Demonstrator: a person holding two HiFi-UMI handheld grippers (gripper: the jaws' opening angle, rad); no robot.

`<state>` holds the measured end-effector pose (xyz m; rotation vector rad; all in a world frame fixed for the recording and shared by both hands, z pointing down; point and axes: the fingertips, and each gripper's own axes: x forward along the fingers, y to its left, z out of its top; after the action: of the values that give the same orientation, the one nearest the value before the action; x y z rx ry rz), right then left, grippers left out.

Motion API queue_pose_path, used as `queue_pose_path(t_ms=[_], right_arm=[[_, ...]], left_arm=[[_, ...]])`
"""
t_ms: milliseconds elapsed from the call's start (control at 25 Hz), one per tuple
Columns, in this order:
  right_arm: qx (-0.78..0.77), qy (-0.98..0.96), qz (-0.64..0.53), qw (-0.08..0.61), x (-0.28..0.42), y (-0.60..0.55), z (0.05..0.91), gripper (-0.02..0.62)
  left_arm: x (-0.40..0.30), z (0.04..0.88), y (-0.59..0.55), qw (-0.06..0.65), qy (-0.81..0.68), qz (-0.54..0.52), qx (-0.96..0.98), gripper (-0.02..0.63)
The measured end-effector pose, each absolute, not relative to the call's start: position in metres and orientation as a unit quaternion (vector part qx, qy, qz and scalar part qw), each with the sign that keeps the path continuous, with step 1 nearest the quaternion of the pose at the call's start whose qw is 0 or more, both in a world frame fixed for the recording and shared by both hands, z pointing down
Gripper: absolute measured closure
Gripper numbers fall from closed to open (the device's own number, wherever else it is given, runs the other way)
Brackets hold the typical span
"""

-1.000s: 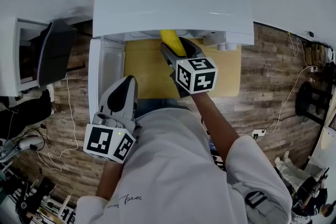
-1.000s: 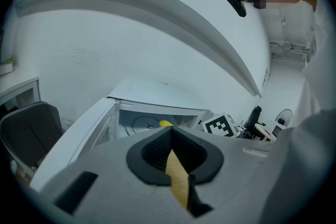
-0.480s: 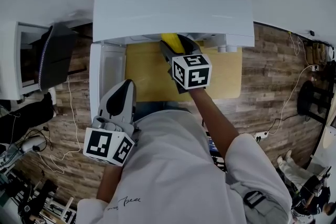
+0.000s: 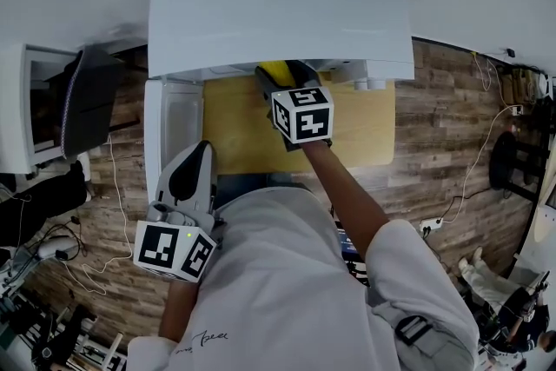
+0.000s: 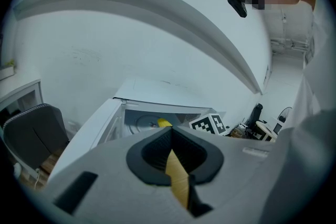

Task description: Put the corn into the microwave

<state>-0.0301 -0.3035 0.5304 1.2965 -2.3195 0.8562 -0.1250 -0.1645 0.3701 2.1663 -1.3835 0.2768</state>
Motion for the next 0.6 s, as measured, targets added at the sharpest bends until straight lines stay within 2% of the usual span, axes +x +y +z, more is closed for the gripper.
queue_pose_path(t_ms=[600], right_arm=[[0.470,-0.816,0.276,0.191,-0.045,-0.319,0.542,0.334]], left_arm=[[-0.138,0.368,-0.165,0.278,-0.516,0.097,0.804,0.617]])
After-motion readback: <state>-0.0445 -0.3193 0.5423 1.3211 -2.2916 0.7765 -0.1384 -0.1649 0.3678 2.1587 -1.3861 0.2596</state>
